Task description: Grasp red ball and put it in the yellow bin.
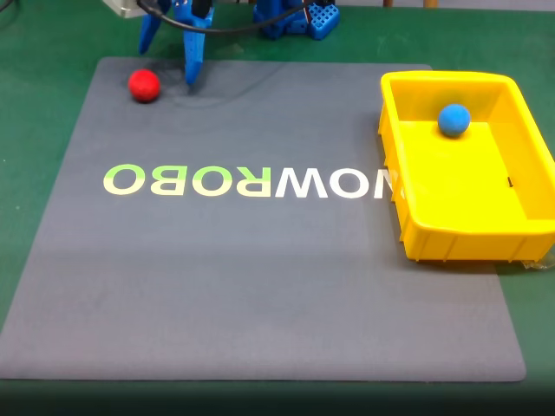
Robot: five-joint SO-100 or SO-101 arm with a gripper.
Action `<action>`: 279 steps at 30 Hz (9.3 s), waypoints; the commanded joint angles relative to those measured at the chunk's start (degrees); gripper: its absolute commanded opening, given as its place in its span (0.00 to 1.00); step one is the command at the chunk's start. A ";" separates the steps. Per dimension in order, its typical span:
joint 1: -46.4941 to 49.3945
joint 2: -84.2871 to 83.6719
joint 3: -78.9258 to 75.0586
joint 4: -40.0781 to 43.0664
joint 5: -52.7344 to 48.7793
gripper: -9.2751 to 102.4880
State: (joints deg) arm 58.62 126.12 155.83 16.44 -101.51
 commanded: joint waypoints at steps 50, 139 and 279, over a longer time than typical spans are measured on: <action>-4.48 -29.88 -24.87 -5.45 0.88 0.18; -85.87 -49.48 -63.46 -23.29 24.17 0.09; -55.90 63.72 21.88 60.56 18.90 0.08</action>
State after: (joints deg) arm 1.58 189.40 175.87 77.08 -82.09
